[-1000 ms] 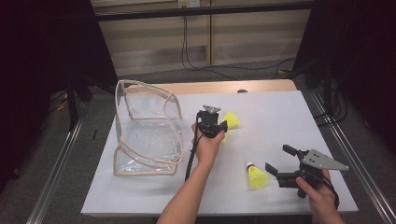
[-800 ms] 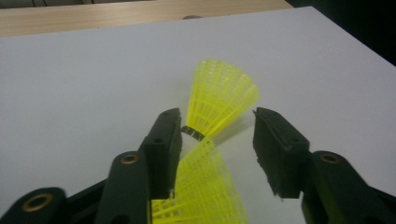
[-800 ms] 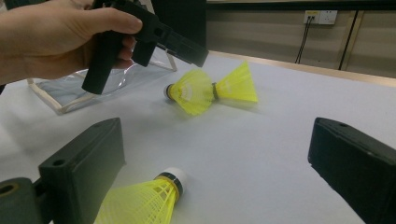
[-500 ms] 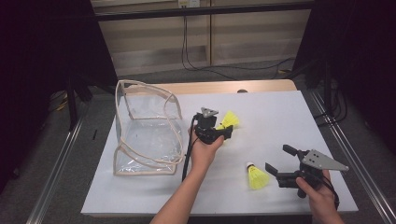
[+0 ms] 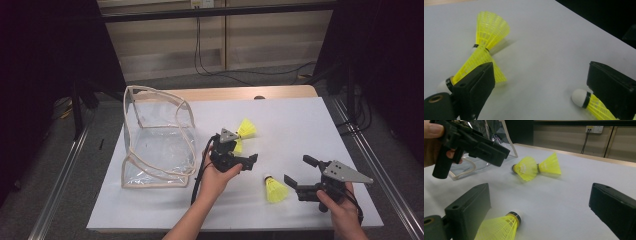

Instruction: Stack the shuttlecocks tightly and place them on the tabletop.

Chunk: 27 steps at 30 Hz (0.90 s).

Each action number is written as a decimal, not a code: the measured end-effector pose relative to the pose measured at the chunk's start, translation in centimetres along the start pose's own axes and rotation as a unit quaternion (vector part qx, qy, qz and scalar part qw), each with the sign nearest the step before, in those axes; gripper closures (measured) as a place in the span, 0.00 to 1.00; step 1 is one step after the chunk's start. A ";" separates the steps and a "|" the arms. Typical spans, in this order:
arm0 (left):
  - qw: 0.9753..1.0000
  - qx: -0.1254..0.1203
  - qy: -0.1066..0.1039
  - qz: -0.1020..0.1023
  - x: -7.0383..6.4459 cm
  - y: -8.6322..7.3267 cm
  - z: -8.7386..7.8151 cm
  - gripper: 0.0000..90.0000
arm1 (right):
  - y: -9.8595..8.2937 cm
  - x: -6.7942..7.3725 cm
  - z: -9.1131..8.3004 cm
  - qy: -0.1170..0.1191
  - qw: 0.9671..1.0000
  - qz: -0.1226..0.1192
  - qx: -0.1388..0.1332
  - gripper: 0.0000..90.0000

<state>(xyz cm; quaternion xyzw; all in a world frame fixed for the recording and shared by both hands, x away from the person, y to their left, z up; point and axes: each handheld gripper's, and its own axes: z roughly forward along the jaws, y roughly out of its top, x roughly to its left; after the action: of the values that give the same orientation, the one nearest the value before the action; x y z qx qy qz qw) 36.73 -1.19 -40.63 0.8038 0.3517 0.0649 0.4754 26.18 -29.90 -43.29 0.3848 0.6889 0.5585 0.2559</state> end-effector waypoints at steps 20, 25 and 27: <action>0.990 0.036 -0.113 0.079 -2.2 -4.8 -2.9 0.04 | 0.0 0.0 -0.1 -0.001 1.000 -0.001 -0.001 0.03; 0.989 0.033 -0.116 0.085 -1.9 -5.5 -3.9 0.04 | 0.0 0.1 -0.1 -0.001 1.000 0.000 0.000 0.03; 0.989 0.030 -0.119 0.087 -1.7 -5.8 -4.3 0.04 | 0.0 0.1 -0.1 -0.001 1.000 -0.001 -0.001 0.03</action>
<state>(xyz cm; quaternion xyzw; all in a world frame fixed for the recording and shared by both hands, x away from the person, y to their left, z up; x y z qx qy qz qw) 30.69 2.58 -42.58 0.8473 0.2231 -0.0007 0.4820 26.09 -29.90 -43.24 0.3846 0.6884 0.5584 0.2575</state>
